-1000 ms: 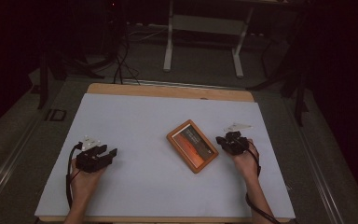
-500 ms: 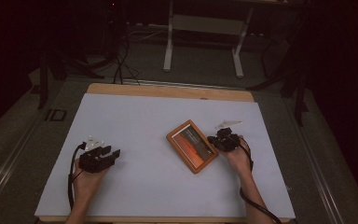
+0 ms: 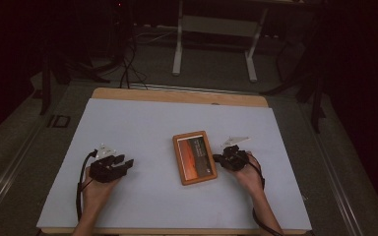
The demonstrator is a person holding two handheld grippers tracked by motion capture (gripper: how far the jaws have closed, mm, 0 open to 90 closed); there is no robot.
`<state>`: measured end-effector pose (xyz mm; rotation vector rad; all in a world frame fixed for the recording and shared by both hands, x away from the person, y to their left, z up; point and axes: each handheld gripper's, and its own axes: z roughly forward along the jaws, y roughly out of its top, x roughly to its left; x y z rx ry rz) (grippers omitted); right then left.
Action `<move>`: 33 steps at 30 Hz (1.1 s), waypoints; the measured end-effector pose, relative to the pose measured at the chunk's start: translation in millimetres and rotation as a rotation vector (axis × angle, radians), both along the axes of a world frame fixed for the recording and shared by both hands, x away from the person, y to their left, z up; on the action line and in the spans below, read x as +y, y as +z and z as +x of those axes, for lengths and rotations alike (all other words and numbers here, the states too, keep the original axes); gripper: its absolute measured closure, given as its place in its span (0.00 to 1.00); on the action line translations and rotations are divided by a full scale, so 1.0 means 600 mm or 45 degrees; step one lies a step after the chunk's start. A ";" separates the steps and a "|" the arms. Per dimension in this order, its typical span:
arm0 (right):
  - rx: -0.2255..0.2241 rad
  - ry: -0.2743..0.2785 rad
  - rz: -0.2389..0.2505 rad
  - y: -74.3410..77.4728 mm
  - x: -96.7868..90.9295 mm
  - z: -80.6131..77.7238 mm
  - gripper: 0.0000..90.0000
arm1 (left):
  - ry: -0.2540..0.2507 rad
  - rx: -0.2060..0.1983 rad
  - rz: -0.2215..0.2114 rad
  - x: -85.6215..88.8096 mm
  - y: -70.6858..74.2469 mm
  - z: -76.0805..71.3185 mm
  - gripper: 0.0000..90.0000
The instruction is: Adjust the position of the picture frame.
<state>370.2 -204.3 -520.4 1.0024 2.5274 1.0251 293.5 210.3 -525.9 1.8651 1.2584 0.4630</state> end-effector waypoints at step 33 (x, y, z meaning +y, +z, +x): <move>-0.133 -0.034 0.023 0.031 0.008 -0.033 0.91 | -0.156 0.007 -0.041 -0.040 0.000 0.001 0.60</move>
